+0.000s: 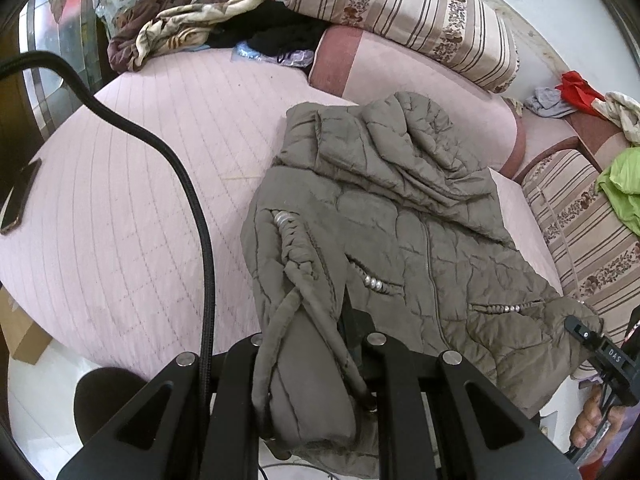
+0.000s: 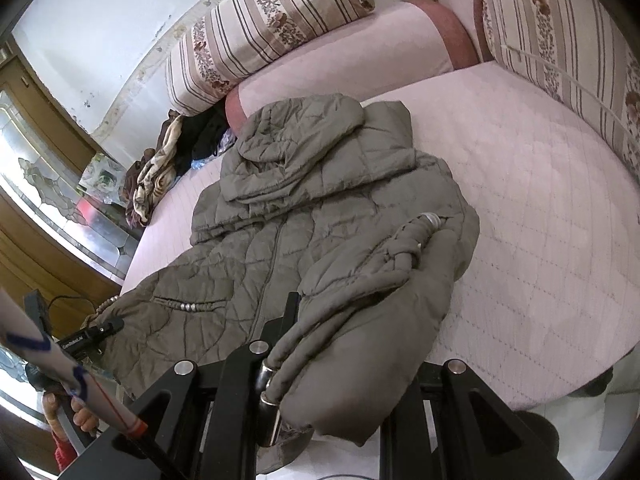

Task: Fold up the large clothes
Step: 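Lift the hem with both tools and fold it toward the hood, then hold the folded hem over the jacket body with both tools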

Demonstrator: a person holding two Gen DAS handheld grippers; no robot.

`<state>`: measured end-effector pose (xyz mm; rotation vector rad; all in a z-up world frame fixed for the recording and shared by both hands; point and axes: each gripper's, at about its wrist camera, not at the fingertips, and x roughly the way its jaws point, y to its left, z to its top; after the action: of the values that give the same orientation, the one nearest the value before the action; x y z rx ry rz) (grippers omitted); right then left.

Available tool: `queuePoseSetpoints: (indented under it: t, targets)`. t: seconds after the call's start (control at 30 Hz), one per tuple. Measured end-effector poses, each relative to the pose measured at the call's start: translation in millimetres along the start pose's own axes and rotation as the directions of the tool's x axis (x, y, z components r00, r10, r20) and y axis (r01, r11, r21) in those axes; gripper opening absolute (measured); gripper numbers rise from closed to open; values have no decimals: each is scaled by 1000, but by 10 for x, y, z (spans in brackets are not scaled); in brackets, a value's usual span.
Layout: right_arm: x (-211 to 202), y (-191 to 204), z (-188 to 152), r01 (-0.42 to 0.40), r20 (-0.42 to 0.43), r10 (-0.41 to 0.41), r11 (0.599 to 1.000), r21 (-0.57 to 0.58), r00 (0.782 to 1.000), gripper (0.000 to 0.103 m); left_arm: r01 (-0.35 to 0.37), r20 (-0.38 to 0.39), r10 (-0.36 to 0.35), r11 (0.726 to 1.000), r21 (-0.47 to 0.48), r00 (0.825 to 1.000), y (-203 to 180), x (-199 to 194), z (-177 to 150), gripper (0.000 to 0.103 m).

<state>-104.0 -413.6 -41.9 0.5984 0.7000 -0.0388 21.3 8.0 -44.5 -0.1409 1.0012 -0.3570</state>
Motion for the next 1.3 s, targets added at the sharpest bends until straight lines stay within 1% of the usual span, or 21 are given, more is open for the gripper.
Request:
queuePoseSetpoints:
  t: [0.3,0.53,0.97,1.3]
  targets:
    - [91,74,185,17,8,-17,1000,-4,1000,19,-61,31,59,996,61,998,-144,81,137,15]
    - [138,102,290,30,15,-30,1000,-2,999,19,-106,61,98,986,126,993,-273,138,237,15]
    - [293,74,470,58,12,-59,998,23,998,19,-119,72,110,983,139,991,-344,306,470,15]
    - [466,79,706,77,17,-77,996,36,997,19,-112,74,103,986,125,992,-339,453,701,15]
